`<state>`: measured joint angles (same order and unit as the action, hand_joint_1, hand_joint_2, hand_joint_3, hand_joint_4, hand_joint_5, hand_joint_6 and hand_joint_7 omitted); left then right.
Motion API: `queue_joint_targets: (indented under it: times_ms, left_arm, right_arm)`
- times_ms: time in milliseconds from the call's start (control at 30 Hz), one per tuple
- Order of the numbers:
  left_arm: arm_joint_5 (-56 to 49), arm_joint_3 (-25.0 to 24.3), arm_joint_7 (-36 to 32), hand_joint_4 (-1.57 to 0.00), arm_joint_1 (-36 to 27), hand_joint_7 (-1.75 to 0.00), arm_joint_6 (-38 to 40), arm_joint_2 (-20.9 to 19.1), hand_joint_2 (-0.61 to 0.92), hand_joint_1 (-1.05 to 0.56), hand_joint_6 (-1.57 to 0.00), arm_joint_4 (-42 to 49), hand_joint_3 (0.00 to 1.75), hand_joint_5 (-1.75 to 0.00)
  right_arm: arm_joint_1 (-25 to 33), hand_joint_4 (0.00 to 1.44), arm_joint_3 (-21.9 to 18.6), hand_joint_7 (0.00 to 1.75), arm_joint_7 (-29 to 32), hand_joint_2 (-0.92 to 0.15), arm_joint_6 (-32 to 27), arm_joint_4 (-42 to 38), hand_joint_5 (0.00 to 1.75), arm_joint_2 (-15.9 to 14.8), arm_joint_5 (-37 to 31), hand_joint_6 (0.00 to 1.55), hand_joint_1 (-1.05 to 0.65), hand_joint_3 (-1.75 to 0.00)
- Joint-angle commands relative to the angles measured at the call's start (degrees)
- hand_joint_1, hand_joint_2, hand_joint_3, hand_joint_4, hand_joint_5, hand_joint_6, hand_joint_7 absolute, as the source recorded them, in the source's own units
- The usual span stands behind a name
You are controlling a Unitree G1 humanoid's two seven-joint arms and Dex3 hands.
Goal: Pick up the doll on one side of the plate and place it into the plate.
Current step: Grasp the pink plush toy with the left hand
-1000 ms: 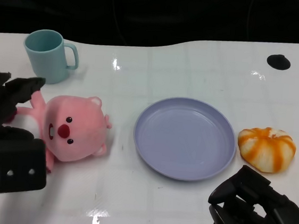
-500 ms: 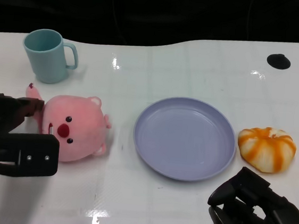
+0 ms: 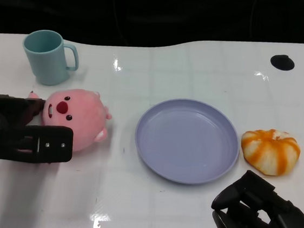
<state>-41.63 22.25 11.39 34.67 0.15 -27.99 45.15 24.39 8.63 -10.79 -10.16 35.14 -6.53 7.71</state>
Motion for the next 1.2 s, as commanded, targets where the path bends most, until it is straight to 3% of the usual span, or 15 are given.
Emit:
queue_joint_targets:
  times_ms: [33,67,133,200,267,333,367,433,467,500,567,800,900,933,1200]
  left_arm:
    - [1.68,0.38,-2.36,-0.36,0.22,-0.03,-1.33,1.76,0.91,-0.43,-0.4,6.04,0.0,-0.11]
    - [2.23,0.26,-3.49,-0.39,0.69,-0.03,-1.43,2.47,0.91,-0.41,-0.43,7.84,0.0,-0.09]
    - [2.83,0.52,-5.56,-0.67,1.52,-0.09,-2.37,3.49,0.92,-0.32,-0.7,11.12,0.0,-0.18]
    - [2.63,1.3,-8.42,-0.84,1.9,-0.09,-4.39,3.98,0.92,-0.26,-0.98,13.96,0.05,-0.68]
    - [2.4,2.03,-11.14,-0.87,1.84,-0.1,-6.47,3.97,0.92,-0.25,-1.09,15.81,0.07,-0.86]
    - [2.1,2.73,-14.35,-0.82,1.36,-0.18,-8.54,3.77,0.92,-0.21,-1.21,17.44,0.07,-1.33]
    - [1.95,3.07,-15.96,-0.81,1.19,-0.26,-9.27,3.73,0.92,-0.19,-1.23,18.15,0.1,-1.47]
    - [1.5,3.87,-19.05,-0.83,0.91,-0.95,-10.6,3.53,0.92,-0.18,-0.96,19.28,0.15,-1.67]
    - [1.51,4.12,-19.9,-0.84,0.88,-1.33,-11.04,3.47,0.92,-0.19,-0.78,19.7,0.2,-1.71]
    - [1.69,4.25,-20.63,-0.8,0.86,-1.57,-11.5,3.42,0.92,-0.21,-0.64,20.09,0.25,-1.73]
    - [2.19,4.24,-21.96,-0.78,0.8,-1.71,-12.48,3.39,0.92,-0.21,-0.57,20.73,0.3,-1.74]
    - [7.22,-0.18,-29.62,-0.83,-0.91,-1.75,-15.32,4.19,0.9,-0.2,-0.65,18.99,0.3,-1.75]
    - [10.02,-2.62,-31.0,-0.89,-1.65,-1.75,-16.5,4.69,0.6,-0.21,-0.71,17.09,0.94,-1.75]
    - [10.79,-3.28,-31.17,-0.91,-1.89,-1.75,-16.9,4.8,0.56,-0.21,-0.73,16.59,1.04,-1.75]
    - [20.98,-13.09,-26.29,-0.96,-6.37,-1.75,-9.5,7.15,0.42,-0.17,-0.77,0.02,1.31,-1.75]
  right_arm:
    - [0.5,0.6,-0.23,1.58,0.23,-0.92,-0.4,1.2,1.72,-0.39,0.15,0.5,-0.35,-0.52]
    - [0.57,0.6,-0.22,1.58,0.31,-0.92,-0.54,1.36,1.72,-0.36,0.15,0.5,-0.35,-0.52]
    - [0.65,0.6,-0.21,1.58,0.37,-0.92,-0.65,1.59,1.72,-0.39,0.04,0.5,-0.36,-0.51]
    - [0.62,0.6,-0.28,1.58,0.21,-0.92,-0.52,1.62,1.72,-0.41,0.27,0.5,-0.35,-0.51]
    - [0.64,0.6,-0.3,1.58,0.21,-0.92,-0.59,1.68,1.73,-0.41,0.31,0.49,-0.35,-0.52]
    - [0.72,0.6,-0.28,1.58,0.3,-0.92,-0.62,1.74,1.72,-0.49,0.07,0.49,-0.35,-0.52]
    - [0.76,0.6,-0.28,1.58,0.35,-0.92,-0.61,1.76,1.72,-0.53,-0.08,0.49,-0.35,-0.52]
    - [0.81,0.6,-0.28,1.57,0.44,-0.92,-0.62,1.79,1.72,-0.52,-0.21,0.49,-0.36,-0.52]
    - [0.81,0.6,-0.31,1.57,0.42,-0.92,-0.66,1.77,1.71,-0.49,-0.12,0.5,-0.36,-0.51]
    - [0.8,0.6,-0.33,1.57,0.39,-0.92,-0.66,1.72,1.71,-0.48,-0.05,0.5,-0.36,-0.51]
    - [0.78,0.61,-0.32,1.57,0.35,-0.92,-0.55,1.63,1.71,-0.47,-0.04,0.5,-0.36,-0.51]
    - [0.78,0.61,-0.21,1.57,0.24,-0.92,-0.39,1.54,1.72,-0.51,-0.08,0.5,-0.35,-0.52]
    - [0.67,0.62,-0.22,1.57,0.31,-0.92,-0.43,1.44,1.72,-0.39,-0.01,0.51,-0.35,-0.52]
    - [0.66,0.62,-0.22,1.57,0.31,-0.92,-0.47,1.44,1.72,-0.35,0.05,0.51,-0.35,-0.52]
    - [0.86,0.61,-0.21,1.58,0.25,-0.92,-0.28,1.66,1.73,-0.54,-0.19,0.49,-0.35,-0.53]
